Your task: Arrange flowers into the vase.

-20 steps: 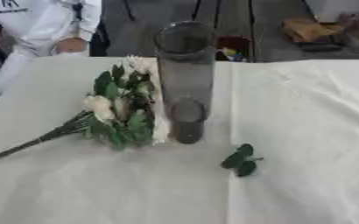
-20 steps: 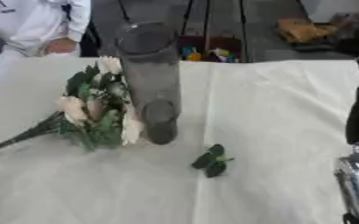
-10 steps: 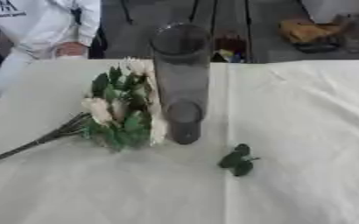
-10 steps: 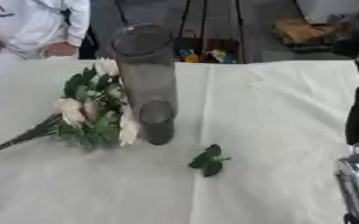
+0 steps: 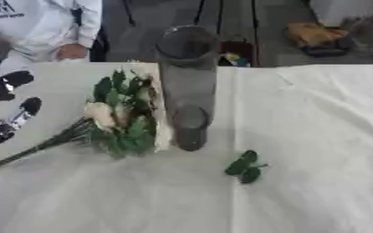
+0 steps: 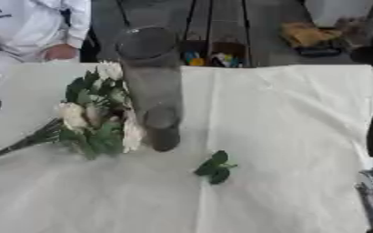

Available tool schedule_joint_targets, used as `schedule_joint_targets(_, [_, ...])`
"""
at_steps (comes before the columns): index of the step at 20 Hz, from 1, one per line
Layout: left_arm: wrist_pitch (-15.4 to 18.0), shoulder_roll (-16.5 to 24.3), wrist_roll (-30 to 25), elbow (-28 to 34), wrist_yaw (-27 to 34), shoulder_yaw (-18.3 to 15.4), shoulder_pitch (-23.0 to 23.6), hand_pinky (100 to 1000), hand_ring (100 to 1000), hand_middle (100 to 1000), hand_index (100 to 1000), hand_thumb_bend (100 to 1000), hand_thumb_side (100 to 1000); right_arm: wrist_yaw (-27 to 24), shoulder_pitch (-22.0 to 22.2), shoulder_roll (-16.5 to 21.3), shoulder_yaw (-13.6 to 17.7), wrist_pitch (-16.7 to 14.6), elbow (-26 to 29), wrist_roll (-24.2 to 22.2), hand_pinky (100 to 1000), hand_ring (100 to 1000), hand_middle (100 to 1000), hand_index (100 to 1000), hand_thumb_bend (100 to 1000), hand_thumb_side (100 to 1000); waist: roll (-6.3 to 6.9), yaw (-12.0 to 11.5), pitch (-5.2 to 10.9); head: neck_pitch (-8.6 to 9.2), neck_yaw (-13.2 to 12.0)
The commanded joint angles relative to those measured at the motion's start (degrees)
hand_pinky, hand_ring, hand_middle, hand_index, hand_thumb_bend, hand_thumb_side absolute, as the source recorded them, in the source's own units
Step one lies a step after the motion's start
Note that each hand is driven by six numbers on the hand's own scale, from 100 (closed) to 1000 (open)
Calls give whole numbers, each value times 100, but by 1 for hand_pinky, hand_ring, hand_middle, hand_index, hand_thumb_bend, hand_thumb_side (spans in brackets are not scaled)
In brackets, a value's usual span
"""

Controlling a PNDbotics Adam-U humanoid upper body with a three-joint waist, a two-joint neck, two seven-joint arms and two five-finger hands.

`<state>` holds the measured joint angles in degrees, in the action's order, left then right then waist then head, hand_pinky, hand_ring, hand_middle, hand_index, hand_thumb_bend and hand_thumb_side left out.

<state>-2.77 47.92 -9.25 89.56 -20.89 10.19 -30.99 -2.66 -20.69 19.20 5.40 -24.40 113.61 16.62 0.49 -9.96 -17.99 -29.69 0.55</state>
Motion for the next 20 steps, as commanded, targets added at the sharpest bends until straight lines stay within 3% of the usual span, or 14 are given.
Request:
schedule_joint_targets(1, [-235,533,-246,41,-257,131,-155,911,1000,1000,1000,343,1000,-67,-86,6,-45,-6,98,-75,640,608,609,738,100,1000,-3,34,91,33,-150])
schedule_joint_targets(5, [-546,478,-557,75,-568,268,-300,929,1000,1000,1000,435,1000,-98,-84,-15,-82,6,98,-141,643,609,609,739,100,1000,-14,68,73,53,-191])
schedule_joint_targets(10, [-875,385,-949,45,-937,412,-524,909,1000,1000,1000,450,1000,-106,-70,-27,-104,25,98,-187,646,610,609,740,100,1000,-26,91,61,62,-178])
schedule_joint_targets(13, [-857,357,-1187,-57,-1142,510,-644,904,1000,1000,1000,454,1000,-107,-62,-36,-119,42,98,-203,647,611,609,740,100,1000,-24,104,56,70,-201])
schedule_joint_targets(20, [-548,286,-1749,-432,-1539,630,-878,910,1000,1000,1000,557,975,-110,-40,-55,-172,94,98,-242,653,613,608,740,100,1000,-7,155,38,90,-250])
